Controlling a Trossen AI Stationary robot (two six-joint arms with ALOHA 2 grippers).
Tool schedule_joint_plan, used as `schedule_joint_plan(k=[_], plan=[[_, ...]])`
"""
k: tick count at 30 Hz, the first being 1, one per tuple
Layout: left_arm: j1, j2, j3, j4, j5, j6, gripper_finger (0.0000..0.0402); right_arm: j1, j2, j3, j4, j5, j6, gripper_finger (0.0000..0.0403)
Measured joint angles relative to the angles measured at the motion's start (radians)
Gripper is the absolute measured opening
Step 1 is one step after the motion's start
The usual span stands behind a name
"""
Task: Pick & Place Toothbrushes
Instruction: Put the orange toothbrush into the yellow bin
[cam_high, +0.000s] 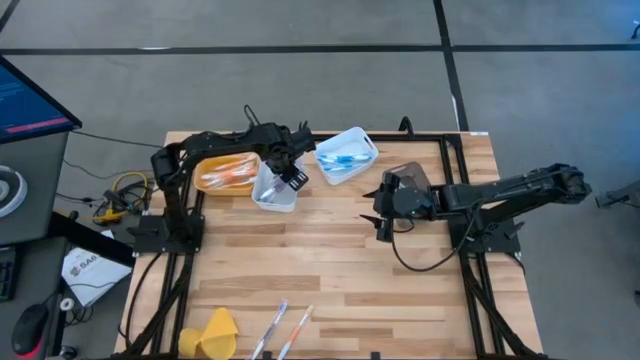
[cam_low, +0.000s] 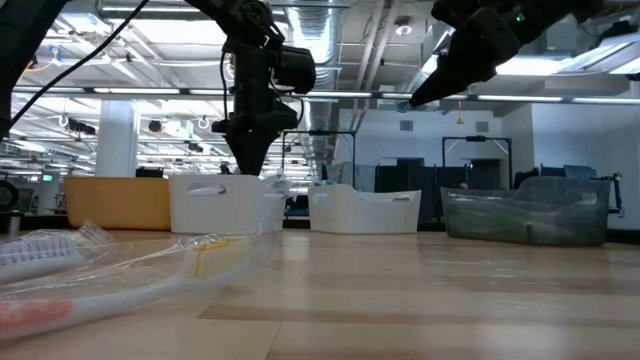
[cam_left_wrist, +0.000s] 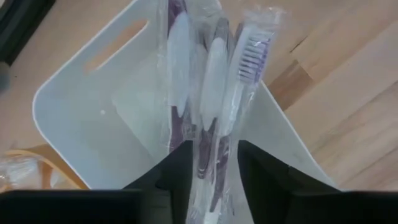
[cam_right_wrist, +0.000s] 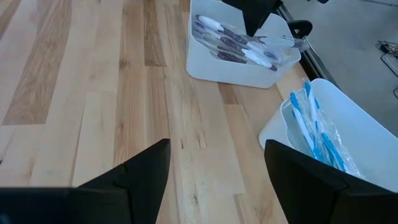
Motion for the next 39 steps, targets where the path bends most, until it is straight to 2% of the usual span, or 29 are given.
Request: schedule_joint_plan(k=[4,8,10,17,20,22,26,29,39], plan=[[0.000,-0.007,-0.001,-0.008,0.010,0.006,0.0142,0.000,0.000,0.000,0.000,0.000,0.000,0.0255],[-0.016,-0.086,-0.001,-0.029,0.125,-0.030,0.0149,0.000,0.000,0.000,-0.001,0.000,0.000,0.0255],[-0.064,-0.145,-0.009,-0.024,0.140,-0.072,0.0148,0.000,0.000,0.000,-0.001,0.000,0.000,0.0255],[-0.376,-0.338,-0.120,0.064,0.137,-0.256,0.0134,0.002,0.000,0.000,-0.012,0.000,0.007,0.0255],[-0.542,-0.396,-0.175,0.166,0.119,-0.381,0.0128,0.003,0.000,0.000,-0.022,0.000,0.031,0.0255],[-0.647,-0.413,-0.225,0.303,0.084,-0.464,0.0125,0.002,0.000,0.000,-0.023,0.000,0.034,0.0255],[-0.813,-0.398,-0.328,0.626,0.073,-0.503,0.0127,0.002,0.000,0.000,-0.017,0.000,0.034,0.0255],[-0.873,-0.347,-0.379,0.770,0.098,-0.503,0.0136,0.002,0.000,0.000,0.003,0.000,0.034,0.0255],[-0.888,-0.160,-0.387,0.865,0.263,-0.502,0.0157,0.002,0.000,0.000,0.038,0.000,0.026,0.0255]])
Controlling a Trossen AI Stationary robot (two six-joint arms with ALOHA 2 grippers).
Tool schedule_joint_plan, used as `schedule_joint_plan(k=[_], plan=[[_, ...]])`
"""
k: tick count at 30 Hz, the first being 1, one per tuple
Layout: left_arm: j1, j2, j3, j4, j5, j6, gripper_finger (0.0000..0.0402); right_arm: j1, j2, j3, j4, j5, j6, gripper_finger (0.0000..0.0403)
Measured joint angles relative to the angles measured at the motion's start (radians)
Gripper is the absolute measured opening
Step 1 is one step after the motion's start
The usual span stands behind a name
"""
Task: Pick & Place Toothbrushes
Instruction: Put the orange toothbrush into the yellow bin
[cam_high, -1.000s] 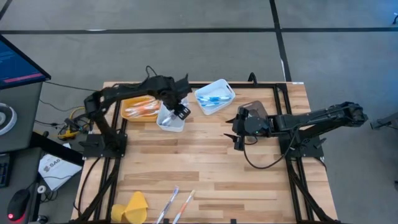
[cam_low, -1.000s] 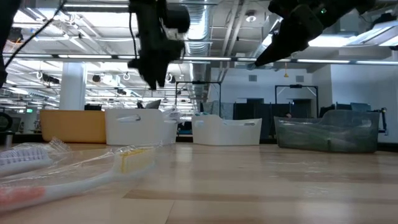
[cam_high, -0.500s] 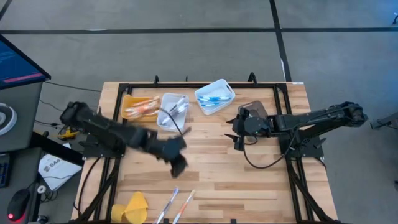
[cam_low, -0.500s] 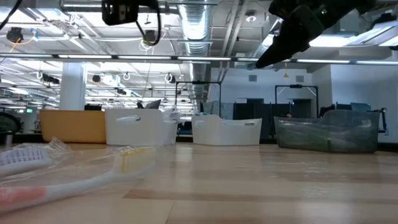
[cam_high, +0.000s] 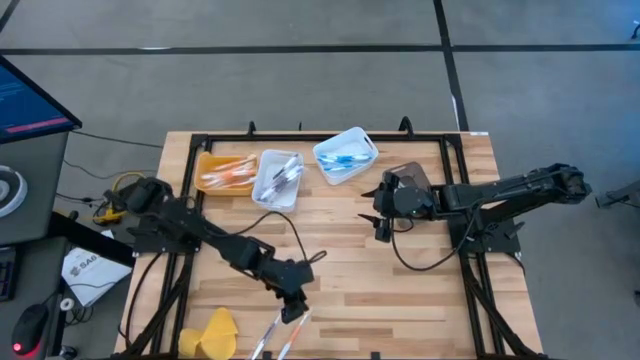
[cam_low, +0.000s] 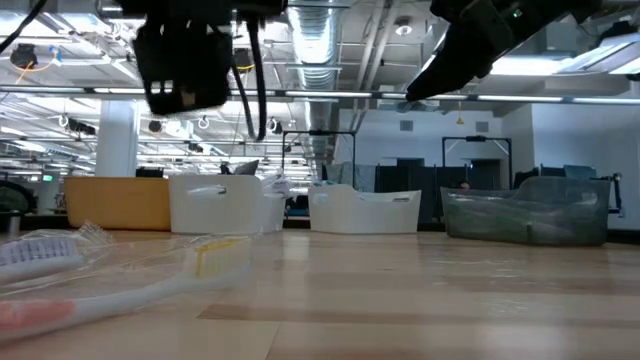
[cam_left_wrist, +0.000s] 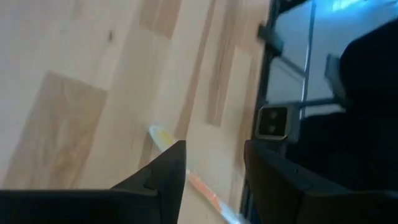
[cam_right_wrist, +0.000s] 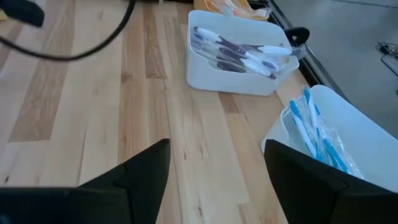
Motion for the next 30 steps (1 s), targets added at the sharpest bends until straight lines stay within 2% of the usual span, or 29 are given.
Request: schedule_joint_plan(k=[5,11,18,21,25,30], plan=[[0.011,0.062,-0.001,0.016,0.057,0.000,0.0154,0.000,0.000,0.000,0.000,0.000,-0.007,0.0255],[0.007,0.068,-0.001,0.003,0.146,-0.029,0.0154,0.000,0.000,0.000,-0.009,0.000,-0.007,0.0255],[-0.071,0.013,0.000,-0.226,0.171,-0.026,0.0148,0.000,0.000,0.000,-0.015,0.000,-0.007,0.0255],[-0.103,-0.026,0.000,-0.293,0.137,-0.068,0.0135,0.000,0.000,0.000,-0.015,0.000,-0.007,0.0255],[-0.133,-0.082,0.007,-0.275,0.052,-0.097,0.0113,0.000,0.000,0.000,-0.008,0.000,-0.007,0.0255],[-0.168,-0.136,0.024,-0.045,-0.054,-0.061,0.0094,0.000,0.000,0.000,0.001,0.000,-0.007,0.0255]])
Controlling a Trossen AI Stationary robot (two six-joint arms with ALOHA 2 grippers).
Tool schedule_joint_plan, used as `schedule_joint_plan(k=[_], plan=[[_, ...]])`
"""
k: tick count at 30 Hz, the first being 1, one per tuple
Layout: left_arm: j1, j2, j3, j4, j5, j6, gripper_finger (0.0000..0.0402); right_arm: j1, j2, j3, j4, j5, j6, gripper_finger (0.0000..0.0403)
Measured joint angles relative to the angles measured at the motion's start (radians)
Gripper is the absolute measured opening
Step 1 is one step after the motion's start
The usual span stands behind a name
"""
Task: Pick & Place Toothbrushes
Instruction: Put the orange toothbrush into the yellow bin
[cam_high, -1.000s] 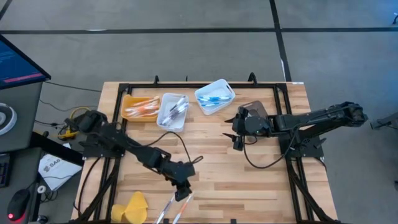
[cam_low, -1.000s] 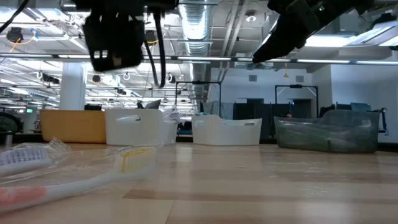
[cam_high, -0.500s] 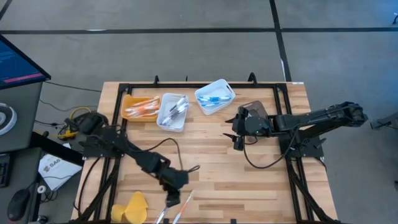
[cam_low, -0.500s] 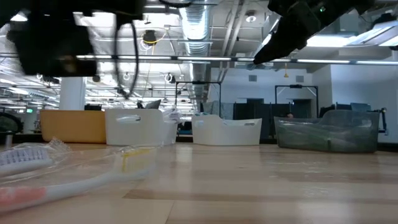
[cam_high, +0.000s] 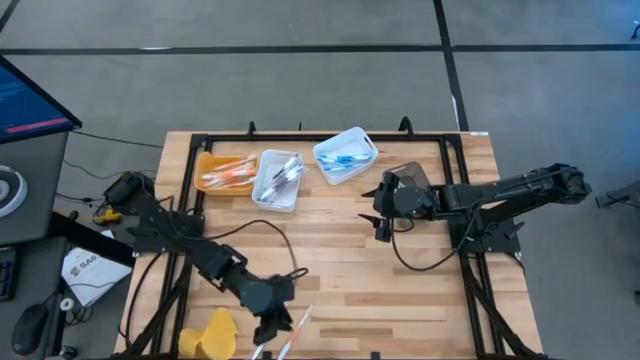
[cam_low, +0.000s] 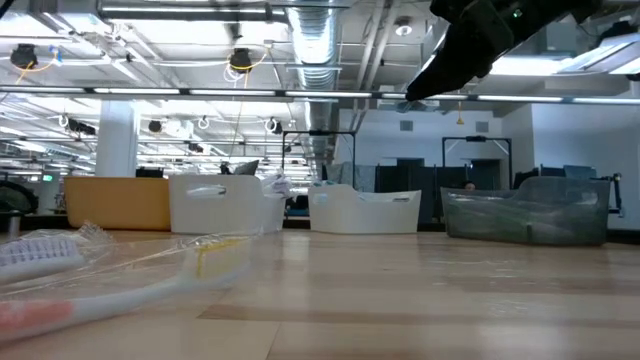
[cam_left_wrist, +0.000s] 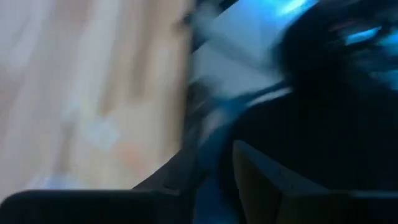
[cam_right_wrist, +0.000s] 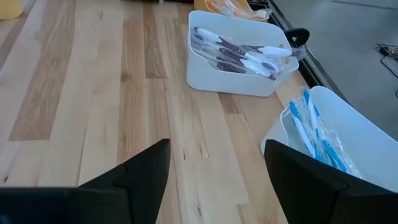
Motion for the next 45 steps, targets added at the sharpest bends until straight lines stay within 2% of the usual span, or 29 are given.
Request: schedule_joint_plan(k=[2,4,11,20,30,34,37,42,45], plan=[[-0.010,-0.004,0.006,0.127,-0.011,0.045,0.0088,0.000,0.000,0.000,0.002,0.000,0.000,0.0255],[-0.017,-0.002,0.020,0.183,-0.021,0.063,0.0081,0.000,0.000,0.000,0.002,0.000,0.000,0.0255],[-0.021,0.059,0.110,0.183,-0.053,0.101,0.0042,0.000,0.000,0.000,-0.001,0.000,-0.001,0.0255],[-0.014,0.219,0.305,0.189,0.082,0.158,0.0003,0.000,0.000,0.000,-0.002,0.000,-0.003,0.0255],[-0.004,0.215,0.320,0.178,0.083,0.228,0.0002,-0.001,0.000,0.000,-0.001,0.000,-0.042,0.0255],[0.006,0.213,0.375,0.106,0.038,0.314,0.0002,-0.001,0.000,0.000,-0.001,0.000,-0.058,0.0255],[0.005,0.212,0.443,-0.048,-0.057,0.355,0.0002,-0.001,0.000,0.000,0.001,0.000,-0.114,0.0255],[-0.008,0.209,0.531,-0.298,-0.205,0.289,0.0002,-0.009,0.000,0.000,0.002,0.000,-0.119,0.0255],[-0.019,0.223,0.531,-0.347,-0.235,0.209,0.0002,0.004,0.000,0.000,-0.027,-0.005,-0.063,0.0255]])
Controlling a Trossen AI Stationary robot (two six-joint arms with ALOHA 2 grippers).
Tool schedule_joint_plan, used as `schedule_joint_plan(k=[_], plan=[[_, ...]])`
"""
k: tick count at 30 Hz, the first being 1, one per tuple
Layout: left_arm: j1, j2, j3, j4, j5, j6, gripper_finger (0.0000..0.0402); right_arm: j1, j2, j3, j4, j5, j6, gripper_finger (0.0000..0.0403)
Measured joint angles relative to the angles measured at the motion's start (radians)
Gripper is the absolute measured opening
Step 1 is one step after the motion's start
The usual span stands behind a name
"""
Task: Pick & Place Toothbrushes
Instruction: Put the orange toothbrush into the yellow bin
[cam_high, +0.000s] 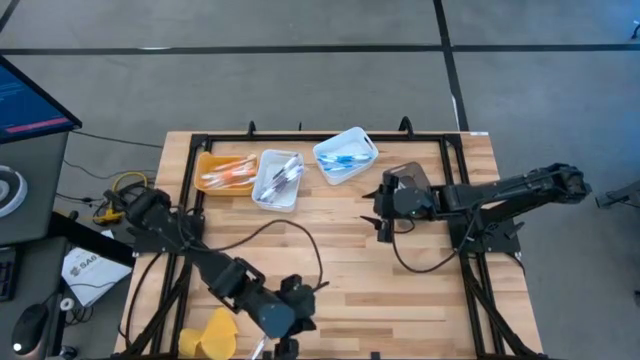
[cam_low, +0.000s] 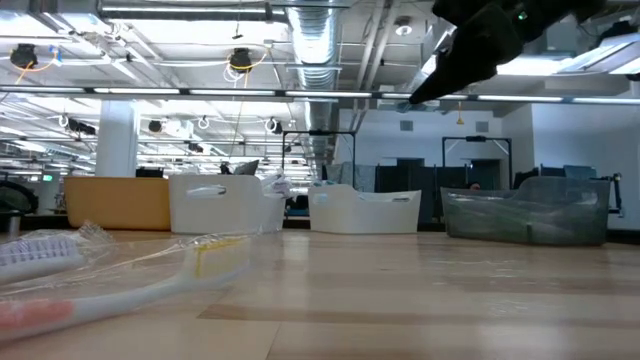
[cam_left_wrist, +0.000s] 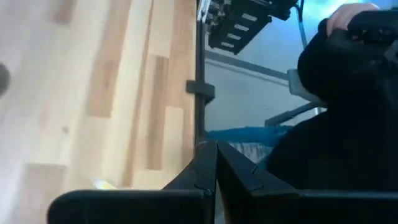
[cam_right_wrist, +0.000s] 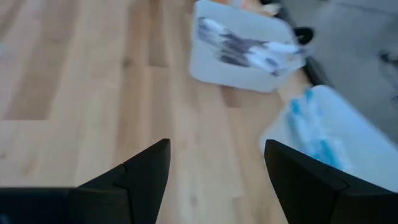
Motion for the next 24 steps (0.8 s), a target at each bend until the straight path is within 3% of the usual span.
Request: schedule_joint_plan(k=[5,13,17,22,24], plan=[[-0.022,0.113,0.024,0.009,0.052,-0.106,0.0002,0.046,0.000,0.000,-0.027,-0.068,0.076,0.0255],[-0.040,0.321,0.255,-0.006,0.145,-0.143,0.0002,0.202,0.000,0.000,-0.040,-0.104,0.115,0.0255],[-0.042,0.328,0.286,-0.127,0.102,-0.210,0.0001,0.286,0.000,0.000,-0.053,-0.103,0.135,0.0255],[-0.037,0.330,0.282,-0.457,0.102,-0.415,0.0001,0.371,0.000,0.000,-0.066,-0.103,0.149,0.0255],[-0.033,0.342,0.281,-0.468,0.113,-0.473,0.0001,0.394,0.000,0.000,-0.073,-0.102,0.154,0.0255]])
